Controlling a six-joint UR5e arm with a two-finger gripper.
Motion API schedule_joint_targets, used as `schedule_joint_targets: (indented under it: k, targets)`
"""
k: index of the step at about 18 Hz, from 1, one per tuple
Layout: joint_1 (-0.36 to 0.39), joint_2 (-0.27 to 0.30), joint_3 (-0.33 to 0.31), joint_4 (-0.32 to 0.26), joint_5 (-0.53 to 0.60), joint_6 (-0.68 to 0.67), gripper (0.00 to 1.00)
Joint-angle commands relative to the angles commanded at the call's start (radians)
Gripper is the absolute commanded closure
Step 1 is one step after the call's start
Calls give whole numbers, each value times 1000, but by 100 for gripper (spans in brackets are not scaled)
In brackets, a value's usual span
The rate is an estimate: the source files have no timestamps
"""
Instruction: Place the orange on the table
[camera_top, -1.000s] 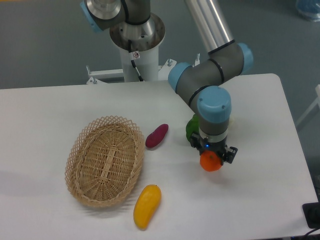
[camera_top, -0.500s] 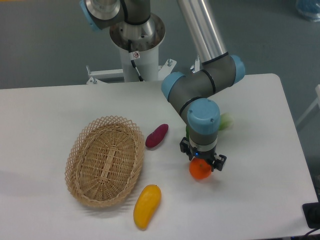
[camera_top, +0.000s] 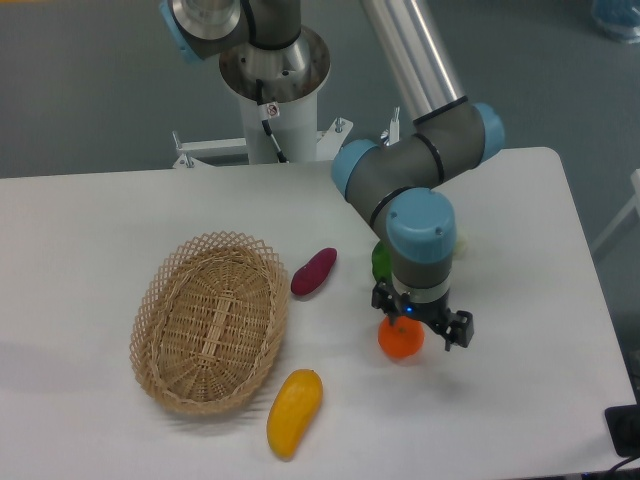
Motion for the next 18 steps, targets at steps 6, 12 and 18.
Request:
schedule_joint_targets:
  k: [6, 12, 18]
  targets:
    - [55, 21, 34, -18, -15, 2, 0]
    - [77, 20, 110, -129, -49, -5, 0]
    - [88, 23, 112, -135, -45, 103, 0]
